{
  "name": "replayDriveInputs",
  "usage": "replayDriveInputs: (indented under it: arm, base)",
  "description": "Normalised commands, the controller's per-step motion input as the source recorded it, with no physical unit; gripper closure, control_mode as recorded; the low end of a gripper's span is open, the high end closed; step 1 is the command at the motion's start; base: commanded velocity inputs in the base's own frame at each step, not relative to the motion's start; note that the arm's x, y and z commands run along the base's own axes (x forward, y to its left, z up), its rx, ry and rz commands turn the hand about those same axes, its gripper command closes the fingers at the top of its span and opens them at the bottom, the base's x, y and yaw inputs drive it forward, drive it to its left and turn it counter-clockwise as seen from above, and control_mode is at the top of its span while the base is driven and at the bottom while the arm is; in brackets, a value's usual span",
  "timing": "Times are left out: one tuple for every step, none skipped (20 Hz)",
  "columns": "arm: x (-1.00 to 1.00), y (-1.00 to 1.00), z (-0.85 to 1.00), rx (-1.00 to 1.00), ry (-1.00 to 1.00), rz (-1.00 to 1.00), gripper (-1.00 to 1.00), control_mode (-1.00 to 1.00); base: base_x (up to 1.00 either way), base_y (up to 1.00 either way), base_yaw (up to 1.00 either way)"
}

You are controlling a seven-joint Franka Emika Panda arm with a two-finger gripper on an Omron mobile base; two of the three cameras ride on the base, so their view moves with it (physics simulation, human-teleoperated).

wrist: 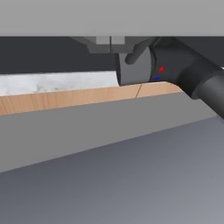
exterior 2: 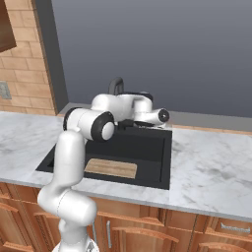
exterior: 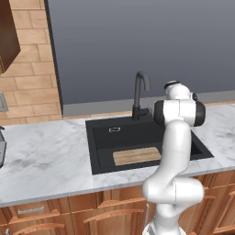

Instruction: Turn on the sink faucet with hot water and rinse the cutting board for ten seconds, then turn off the faucet. Push the cutting board to reach the water if necessary.

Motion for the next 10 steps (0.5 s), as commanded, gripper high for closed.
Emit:
replayDriveInputs:
  arm:
    - [0.0, 0.36, 0.0, 0.0, 0.02, 0.0, 1.0, -1.0]
    - [0.0, 0.38, 0.0, 0.0, 0.03, 0.0, 1.0, -1.0]
    - [0.0, 0.37, 0.0, 0.0, 0.02, 0.0, 1.0, -1.0]
    - [0.0, 0.36, 0.0, 0.0, 0.02, 0.0, 1.0, -1.0]
    - [0.0, 0.35, 0.0, 0.0, 0.02, 0.0, 1.0, -1.0]
    - [0.0, 0.33, 0.0, 0.0, 0.01, 0.0, 1.0, -1.0]
    - [0.0, 0.33, 0.0, 0.0, 0.01, 0.0, 1.0, -1.0]
    - [0.0, 0.31, 0.0, 0.0, 0.0, 0.0, 1.0, -1.0]
    - [0.0, 0.29, 0.0, 0.0, 0.0, 0.0, 1.0, -1.0]
    - [0.0, 0.26, 0.0, 0.0, 0.0, 0.0, 1.0, -1.0]
  base:
    - [0.0, 0.0, 0.0]
    - [0.0, 0.0, 0.0]
    - [0.0, 0.0, 0.0]
    - [0.0, 0.0, 0.0]
    - [0.0, 0.0, 0.0]
    - [0.0, 0.0, 0.0]
    - [0.0, 0.0, 0.0]
    - [0.0, 0.0, 0.0]
    - [0.0, 0.0, 0.0]
    - [0.0, 0.0, 0.0]
